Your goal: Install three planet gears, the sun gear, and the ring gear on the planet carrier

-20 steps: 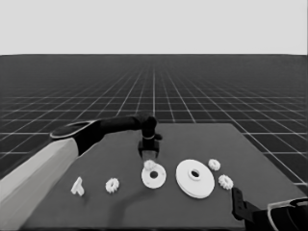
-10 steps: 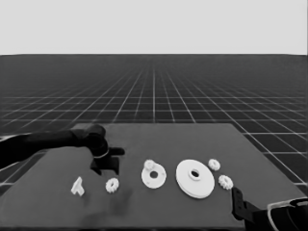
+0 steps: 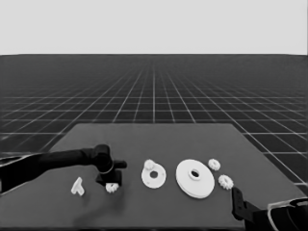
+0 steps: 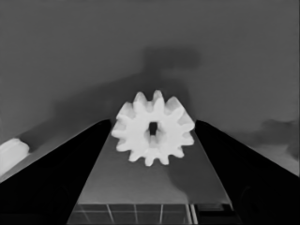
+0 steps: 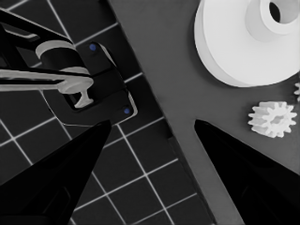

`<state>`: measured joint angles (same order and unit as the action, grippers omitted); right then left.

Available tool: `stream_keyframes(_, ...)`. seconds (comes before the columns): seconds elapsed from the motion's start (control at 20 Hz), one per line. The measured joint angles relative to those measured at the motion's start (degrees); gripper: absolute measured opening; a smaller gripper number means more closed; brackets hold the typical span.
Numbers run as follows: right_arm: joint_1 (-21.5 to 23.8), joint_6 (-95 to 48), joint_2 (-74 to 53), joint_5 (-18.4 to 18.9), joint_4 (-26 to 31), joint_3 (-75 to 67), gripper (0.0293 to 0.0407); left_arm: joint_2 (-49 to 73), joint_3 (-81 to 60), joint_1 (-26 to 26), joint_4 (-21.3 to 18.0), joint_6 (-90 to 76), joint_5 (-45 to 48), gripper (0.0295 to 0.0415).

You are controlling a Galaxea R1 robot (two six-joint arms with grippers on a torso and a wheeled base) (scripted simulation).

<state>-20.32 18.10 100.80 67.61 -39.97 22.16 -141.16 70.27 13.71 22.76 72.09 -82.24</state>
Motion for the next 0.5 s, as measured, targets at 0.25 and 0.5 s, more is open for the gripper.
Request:
stream_keyframes(0.25,0.0,0.0,0.0,0.0,0.0,0.0,0.0385,-0.05,0.14,0.11,0.14,-0.06,0.09,0.0312)
stream_keyframes(0.5,0.0,0.0,0.0,0.0,0.0,0.0,0.0385,-0.05,0.15,0.11,0.15,-0.06,0.09,0.0312)
